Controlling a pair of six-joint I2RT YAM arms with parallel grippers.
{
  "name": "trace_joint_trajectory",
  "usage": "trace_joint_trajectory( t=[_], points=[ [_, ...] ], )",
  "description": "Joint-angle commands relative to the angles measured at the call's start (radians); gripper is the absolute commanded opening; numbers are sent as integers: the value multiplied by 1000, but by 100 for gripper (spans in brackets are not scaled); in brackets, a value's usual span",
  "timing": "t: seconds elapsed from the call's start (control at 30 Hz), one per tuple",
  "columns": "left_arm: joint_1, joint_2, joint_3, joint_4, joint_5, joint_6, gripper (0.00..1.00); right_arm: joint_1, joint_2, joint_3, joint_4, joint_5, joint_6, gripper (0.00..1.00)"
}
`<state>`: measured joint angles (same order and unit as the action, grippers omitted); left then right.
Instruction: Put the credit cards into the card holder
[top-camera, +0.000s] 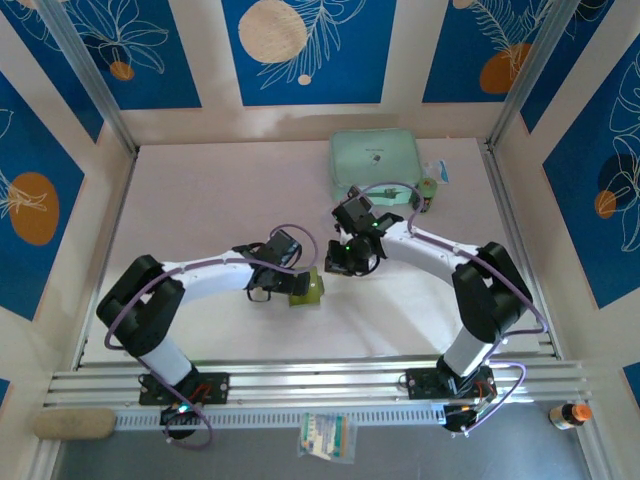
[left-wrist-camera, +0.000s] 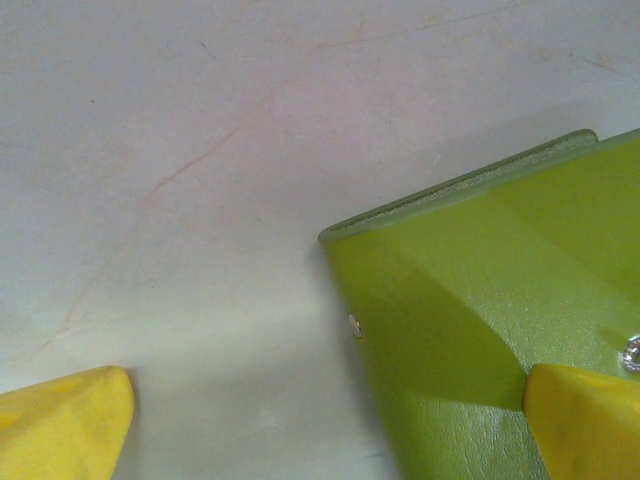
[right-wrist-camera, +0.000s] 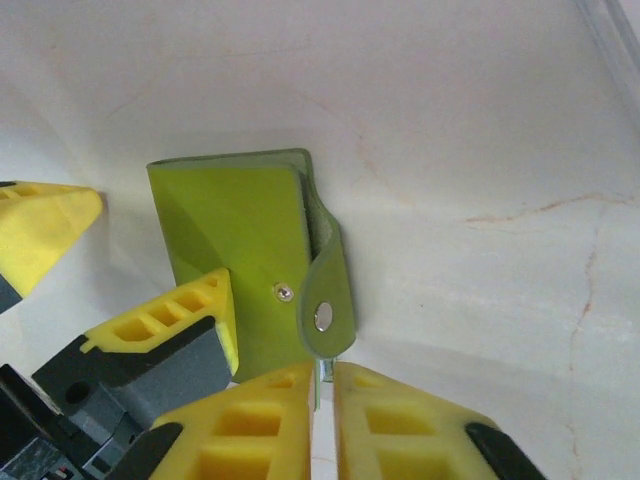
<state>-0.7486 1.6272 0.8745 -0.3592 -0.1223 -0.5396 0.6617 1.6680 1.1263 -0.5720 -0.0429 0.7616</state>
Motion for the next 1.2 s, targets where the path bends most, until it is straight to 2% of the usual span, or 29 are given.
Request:
trace_joint_trajectory(
  t=[0.0,0.27,0.73,0.87,1.0,1.13,1.17],
  points=[
    [-6,36,-19,-82,-68,28,100,11,39,34,-57,5,-31,16],
    [-8,28,-31,-73,-68,26,100,39,92,68,-57,-5,-39,20],
    [-7,27,-42,-60,-68,27,100,52,160,115,-68,1,-50,20],
    [-7,25,-43,-59,-68,27,100,46,165,107,-68,6,-48,16],
    [-7,22,-46,-57,-69,28,100,42,158,97,-67,6,-44,6],
    [-7,22,-48,-54,-68,27,100,39,145,95,-70,4,-44,4],
    [-6,23,-49,-53,-68,28,100,39,141,94,-69,4,-44,0]
  ],
)
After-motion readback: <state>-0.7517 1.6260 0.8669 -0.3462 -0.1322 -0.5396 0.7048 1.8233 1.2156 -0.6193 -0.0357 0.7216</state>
